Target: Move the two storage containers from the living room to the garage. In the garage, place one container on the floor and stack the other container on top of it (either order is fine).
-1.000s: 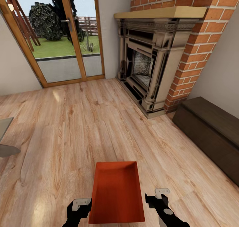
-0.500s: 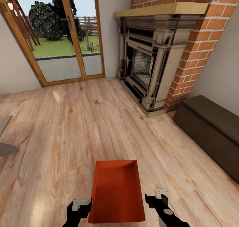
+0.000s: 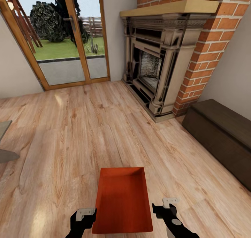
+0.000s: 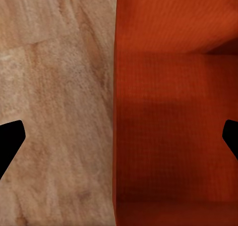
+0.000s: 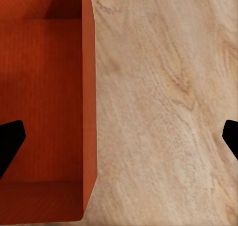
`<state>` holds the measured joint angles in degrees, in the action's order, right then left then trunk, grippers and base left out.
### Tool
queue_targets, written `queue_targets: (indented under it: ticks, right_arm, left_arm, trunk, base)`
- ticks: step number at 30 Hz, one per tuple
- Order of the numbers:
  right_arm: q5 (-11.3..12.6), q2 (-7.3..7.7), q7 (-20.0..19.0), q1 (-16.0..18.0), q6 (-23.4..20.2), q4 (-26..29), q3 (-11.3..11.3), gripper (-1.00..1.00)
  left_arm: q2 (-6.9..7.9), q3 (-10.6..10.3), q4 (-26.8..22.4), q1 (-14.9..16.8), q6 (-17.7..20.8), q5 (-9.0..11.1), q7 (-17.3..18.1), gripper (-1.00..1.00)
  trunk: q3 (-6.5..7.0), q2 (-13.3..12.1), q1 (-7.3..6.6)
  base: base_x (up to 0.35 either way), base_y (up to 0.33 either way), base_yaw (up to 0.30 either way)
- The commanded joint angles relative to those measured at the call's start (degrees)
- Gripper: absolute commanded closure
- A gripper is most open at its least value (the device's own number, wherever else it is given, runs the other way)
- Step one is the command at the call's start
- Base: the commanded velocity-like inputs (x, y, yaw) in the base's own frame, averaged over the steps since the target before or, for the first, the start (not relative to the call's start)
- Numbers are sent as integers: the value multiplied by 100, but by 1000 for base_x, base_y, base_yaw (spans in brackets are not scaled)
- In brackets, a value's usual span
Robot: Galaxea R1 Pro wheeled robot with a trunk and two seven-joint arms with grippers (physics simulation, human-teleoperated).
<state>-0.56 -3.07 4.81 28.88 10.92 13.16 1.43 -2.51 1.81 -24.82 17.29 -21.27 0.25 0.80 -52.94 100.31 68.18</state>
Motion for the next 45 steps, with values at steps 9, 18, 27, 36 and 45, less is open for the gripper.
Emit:
queue_targets:
  ticks: [9, 18, 27, 36, 45]
  right_arm:
    - [-6, -1, 29, 3, 15, -6, 16, -100]
    - [-6, -1, 29, 3, 15, -6, 16, -100]
    - [-6, -1, 29, 3, 15, -6, 16, -100]
    - [-6, -8, 29, 3, 14, -6, 16, -100]
    - [-6, -9, 29, 3, 15, -6, 16, -100]
  left_arm:
    - [-3, 19, 4, 3, -14, 2, 8, -100]
    - [-3, 18, 4, 3, -16, 0, 8, -100]
    - [-3, 21, 3, 3, -17, 2, 8, -100]
    - [-3, 21, 4, 3, -17, 1, 8, -100]
    - [-2, 21, 1, 3, -17, 1, 8, -100]
  trunk:
    - [-165, 363, 197]
    - [-219, 483, 263]
    - [-363, 804, 439]
    - [-363, 804, 439]
    - [-506, 1125, 614]
  base:
    - [0, 0, 0]
    - [0, 0, 0]
    - [0, 0, 0]
    - [0, 0, 0]
    - [0, 0, 0]
